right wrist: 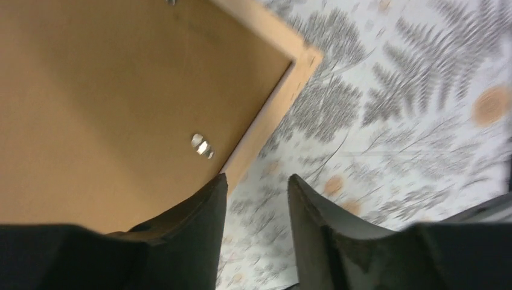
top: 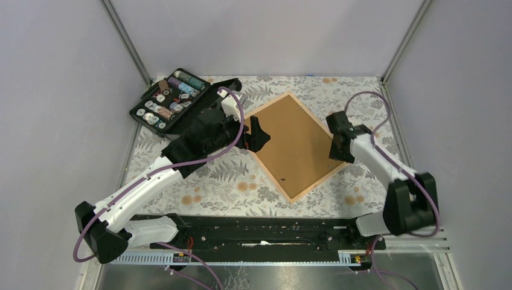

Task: Put the photo into the frame

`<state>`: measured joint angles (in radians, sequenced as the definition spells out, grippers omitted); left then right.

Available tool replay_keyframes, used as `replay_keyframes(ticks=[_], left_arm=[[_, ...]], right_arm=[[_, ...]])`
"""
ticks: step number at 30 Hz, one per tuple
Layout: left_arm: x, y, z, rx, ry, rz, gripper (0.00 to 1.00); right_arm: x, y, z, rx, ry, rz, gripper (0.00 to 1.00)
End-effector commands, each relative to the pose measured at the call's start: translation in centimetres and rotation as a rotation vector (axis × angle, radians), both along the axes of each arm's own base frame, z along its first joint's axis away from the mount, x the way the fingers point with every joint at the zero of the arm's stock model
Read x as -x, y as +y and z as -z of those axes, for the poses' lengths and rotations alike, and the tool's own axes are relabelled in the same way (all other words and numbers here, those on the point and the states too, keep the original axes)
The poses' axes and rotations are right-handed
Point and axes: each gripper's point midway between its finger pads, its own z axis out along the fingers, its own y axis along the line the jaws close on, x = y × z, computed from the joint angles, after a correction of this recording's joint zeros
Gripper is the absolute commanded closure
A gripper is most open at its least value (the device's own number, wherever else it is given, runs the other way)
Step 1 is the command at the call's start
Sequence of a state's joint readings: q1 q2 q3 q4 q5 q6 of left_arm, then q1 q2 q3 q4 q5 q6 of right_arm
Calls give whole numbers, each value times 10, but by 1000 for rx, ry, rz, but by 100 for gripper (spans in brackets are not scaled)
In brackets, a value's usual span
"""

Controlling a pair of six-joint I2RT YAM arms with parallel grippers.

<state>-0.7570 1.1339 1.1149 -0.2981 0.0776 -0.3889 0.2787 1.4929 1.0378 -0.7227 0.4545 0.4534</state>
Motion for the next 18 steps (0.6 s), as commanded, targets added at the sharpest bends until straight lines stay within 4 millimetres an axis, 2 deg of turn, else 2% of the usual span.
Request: replay_keyframes(ticks=[1,3,6,10,16,17,18], left_arm=[[1,-2,-20,48,-45,21,1],[3,-3,-21,52,-42,30,1],[3,-4,-21,56,-40,33,1],[3,-3,-22,58,-42,30,1],[4,0,-25,61,-53,22,1],[4,0,-25,60,-52,22,1],[4,0,-26,61,-52,23,1]], right_arm=[[31,33,6,-267,-54,70,57],[43,43,20,-346,-32,134,55],[56,60,42,-445,35,231,39],[60,54,63,-400,76,306,37],[55,50,81,-362,105,328,46],[55,49,83,-356,109,326,51],[55,46,83,-342,111,313,61]])
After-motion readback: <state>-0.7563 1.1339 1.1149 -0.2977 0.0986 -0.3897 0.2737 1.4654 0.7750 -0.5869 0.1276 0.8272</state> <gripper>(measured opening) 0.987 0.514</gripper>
